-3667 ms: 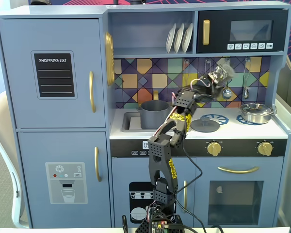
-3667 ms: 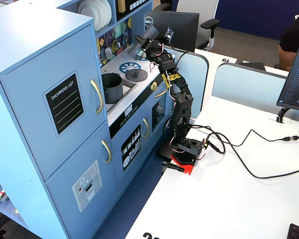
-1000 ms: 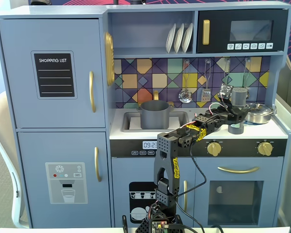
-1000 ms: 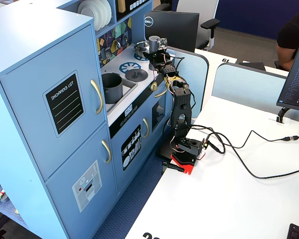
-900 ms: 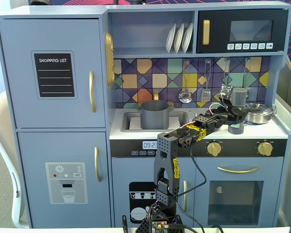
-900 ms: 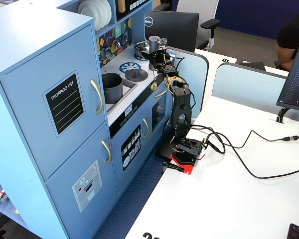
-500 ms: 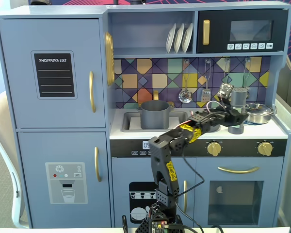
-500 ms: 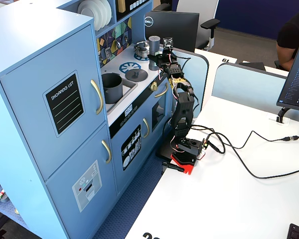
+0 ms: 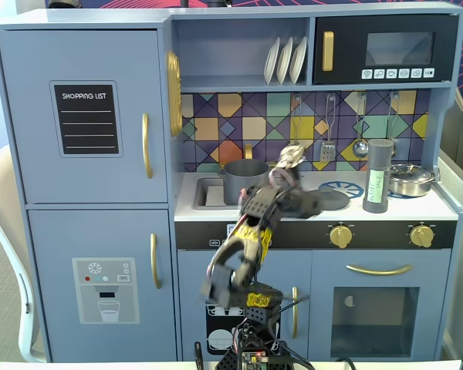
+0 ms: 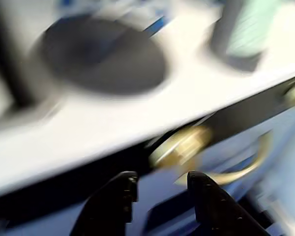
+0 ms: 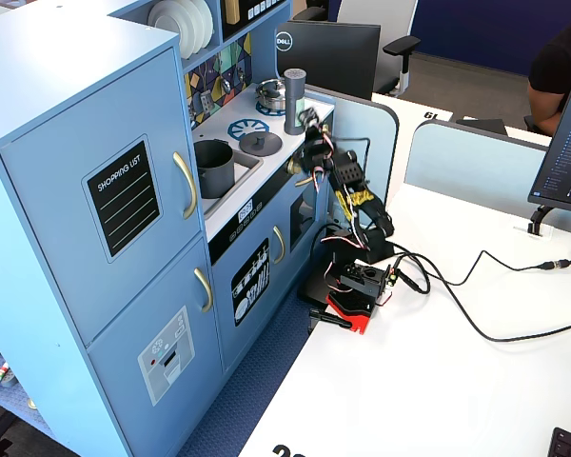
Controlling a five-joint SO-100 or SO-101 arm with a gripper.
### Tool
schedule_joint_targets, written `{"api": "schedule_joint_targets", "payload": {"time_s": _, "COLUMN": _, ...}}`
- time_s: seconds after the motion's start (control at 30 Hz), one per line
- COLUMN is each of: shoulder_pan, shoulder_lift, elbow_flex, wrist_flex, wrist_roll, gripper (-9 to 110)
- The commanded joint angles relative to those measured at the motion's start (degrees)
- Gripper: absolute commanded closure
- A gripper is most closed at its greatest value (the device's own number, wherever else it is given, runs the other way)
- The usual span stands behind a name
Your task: Put salt in the gray recipient
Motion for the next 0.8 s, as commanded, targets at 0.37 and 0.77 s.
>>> {"api": "schedule_joint_targets", "payload": {"time_s": 0.37, "shoulder_pan": -30.15, "shoulder_lift": 15.47, "elbow_flex": 40.25, "wrist_flex": -14.68, "wrist_roll": 4.92, "gripper": 101}}
{"api": "schedule_joint_targets", "payload": {"time_s": 0.77, "shoulder_pan": -40.87, "shoulder_lift": 20.3, "elbow_flex": 51.68, "wrist_flex": -11.25, "wrist_roll": 12.39, "gripper": 101}}
